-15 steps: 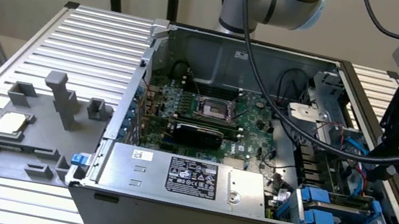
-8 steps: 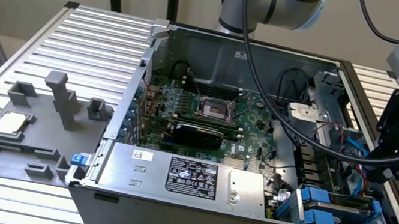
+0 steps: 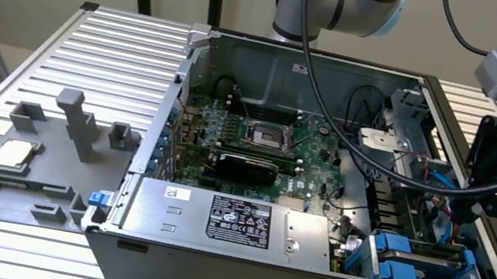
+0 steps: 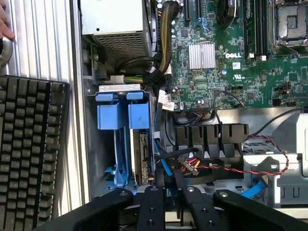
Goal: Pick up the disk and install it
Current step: 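Insert the second disk wire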
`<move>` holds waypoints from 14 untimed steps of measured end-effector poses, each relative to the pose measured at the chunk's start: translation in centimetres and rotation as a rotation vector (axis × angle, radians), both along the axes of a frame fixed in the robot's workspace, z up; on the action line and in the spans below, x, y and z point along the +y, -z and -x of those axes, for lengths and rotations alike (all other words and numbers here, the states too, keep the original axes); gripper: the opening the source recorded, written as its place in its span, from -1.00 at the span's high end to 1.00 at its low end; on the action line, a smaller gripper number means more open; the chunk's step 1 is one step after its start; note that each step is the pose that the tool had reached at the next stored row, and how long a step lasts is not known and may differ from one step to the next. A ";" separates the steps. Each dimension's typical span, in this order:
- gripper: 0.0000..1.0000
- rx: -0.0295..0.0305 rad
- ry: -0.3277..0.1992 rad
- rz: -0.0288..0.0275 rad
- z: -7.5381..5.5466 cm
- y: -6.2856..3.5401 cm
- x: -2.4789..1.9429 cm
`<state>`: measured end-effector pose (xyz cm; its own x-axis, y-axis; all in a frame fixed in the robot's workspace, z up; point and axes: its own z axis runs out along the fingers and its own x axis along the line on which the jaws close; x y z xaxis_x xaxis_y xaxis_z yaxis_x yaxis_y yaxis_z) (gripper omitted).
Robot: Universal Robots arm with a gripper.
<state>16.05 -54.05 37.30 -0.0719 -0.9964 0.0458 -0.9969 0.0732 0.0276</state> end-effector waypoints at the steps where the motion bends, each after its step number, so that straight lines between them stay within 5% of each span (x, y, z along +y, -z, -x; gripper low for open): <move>1: 0.65 0.0011 0.000 0.0047 0.0 0.04 0.09; 4: 0.66 0.0027 0.000 0.0126 0.0 0.08 0.26; 14: 0.66 0.0024 -0.002 0.0128 1.3 -0.75 0.50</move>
<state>14.77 -53.55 38.05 -0.0701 -0.9958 0.0587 -0.9970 0.0719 0.0291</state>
